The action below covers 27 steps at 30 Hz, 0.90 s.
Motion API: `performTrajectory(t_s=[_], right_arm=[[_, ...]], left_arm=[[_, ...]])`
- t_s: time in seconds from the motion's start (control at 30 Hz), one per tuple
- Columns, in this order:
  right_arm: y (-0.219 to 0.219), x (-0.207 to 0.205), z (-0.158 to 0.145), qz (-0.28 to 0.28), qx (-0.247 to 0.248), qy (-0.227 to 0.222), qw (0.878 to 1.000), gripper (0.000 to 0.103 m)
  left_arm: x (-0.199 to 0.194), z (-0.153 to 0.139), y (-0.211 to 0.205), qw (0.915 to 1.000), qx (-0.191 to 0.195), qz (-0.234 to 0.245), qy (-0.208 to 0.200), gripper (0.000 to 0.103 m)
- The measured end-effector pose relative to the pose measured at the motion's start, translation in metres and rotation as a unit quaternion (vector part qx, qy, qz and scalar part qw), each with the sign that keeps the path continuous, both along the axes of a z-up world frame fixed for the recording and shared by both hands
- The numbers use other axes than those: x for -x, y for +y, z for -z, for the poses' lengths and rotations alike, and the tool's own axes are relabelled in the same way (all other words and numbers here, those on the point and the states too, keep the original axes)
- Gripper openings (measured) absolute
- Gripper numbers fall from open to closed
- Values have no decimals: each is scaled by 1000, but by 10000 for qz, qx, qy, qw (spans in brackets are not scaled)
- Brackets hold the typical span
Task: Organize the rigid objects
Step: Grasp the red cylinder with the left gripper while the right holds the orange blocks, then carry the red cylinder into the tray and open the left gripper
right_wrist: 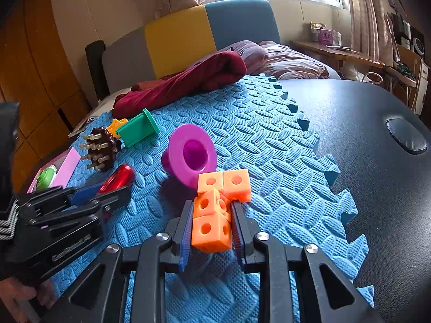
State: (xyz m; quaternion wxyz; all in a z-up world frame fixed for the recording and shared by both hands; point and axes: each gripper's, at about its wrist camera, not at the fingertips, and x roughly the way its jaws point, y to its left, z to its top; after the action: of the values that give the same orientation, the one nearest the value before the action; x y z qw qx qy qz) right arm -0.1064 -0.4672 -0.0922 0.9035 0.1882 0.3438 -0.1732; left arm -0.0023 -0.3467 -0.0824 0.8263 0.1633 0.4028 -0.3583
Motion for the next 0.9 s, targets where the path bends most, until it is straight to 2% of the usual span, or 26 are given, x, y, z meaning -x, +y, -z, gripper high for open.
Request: performTrajectory(t_s=[0.13, 0.3, 0.4, 0.6, 0.77, 0.9], right_arm=[[0, 0, 0, -1, 12, 8, 10000, 26], [-1, 1, 0, -6, -38, -9, 10000, 26], [0, -1, 0, -2, 28, 35, 10000, 26], [3, -2, 0, 3, 114, 94, 9999, 26], [3, -2, 0, 4, 135, 107, 9999, 26], [3, -1, 0, 4, 131, 105, 9999, 26]], left_arm=[[10, -7, 17, 9997, 200, -55, 115, 26], [25, -22, 39, 9989, 469, 6, 45, 26], [27, -25, 50, 9986, 519, -40, 102, 26], [35, -15, 57, 9994, 357, 10, 20, 26], [38, 2, 59, 9997, 98, 44, 201, 26], [43, 2, 53, 9998, -66, 188, 52, 26]])
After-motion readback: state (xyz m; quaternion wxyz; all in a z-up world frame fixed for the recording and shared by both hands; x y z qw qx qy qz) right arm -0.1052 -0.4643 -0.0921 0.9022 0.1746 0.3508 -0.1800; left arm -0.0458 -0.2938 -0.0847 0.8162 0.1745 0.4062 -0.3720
